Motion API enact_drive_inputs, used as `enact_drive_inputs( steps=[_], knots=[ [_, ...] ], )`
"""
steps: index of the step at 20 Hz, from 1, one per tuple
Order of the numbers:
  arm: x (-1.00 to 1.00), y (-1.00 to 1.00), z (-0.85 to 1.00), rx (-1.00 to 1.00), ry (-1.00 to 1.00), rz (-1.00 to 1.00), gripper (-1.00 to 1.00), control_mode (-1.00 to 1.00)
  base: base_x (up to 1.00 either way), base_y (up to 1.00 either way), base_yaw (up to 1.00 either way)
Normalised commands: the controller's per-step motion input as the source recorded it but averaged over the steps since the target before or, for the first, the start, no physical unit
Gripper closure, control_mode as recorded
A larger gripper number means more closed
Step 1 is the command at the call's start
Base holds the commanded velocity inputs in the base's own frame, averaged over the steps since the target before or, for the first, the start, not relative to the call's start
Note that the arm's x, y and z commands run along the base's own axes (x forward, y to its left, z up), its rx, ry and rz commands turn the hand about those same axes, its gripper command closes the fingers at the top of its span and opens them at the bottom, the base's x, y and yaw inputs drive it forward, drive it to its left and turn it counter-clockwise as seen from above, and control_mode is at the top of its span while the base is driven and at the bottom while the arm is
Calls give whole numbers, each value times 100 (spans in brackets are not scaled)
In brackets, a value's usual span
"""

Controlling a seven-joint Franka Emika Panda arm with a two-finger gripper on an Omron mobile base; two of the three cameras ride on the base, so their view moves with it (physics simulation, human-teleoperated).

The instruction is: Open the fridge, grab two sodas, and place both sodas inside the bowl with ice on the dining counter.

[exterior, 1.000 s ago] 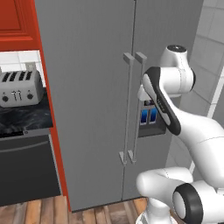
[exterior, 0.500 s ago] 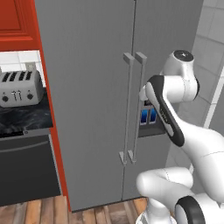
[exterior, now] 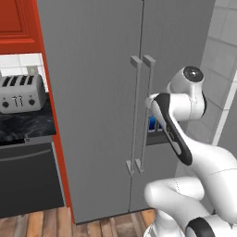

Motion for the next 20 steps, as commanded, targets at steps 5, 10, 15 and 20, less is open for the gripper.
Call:
enact_drive_inputs(
  steps=[5, 10, 15, 20],
  knots=[
    [55, 0, 0, 0, 2, -6, -100, -100, 0, 0, 0],
    [56, -7, 0, 0, 0, -2, -100, -100, 0, 0, 0],
    [38, -17, 0, 0, 0, 0, -100, -100, 0, 0, 0],
    [38, -6, -3, 0, 0, 0, -100, -100, 0, 0, 0]
  ],
)
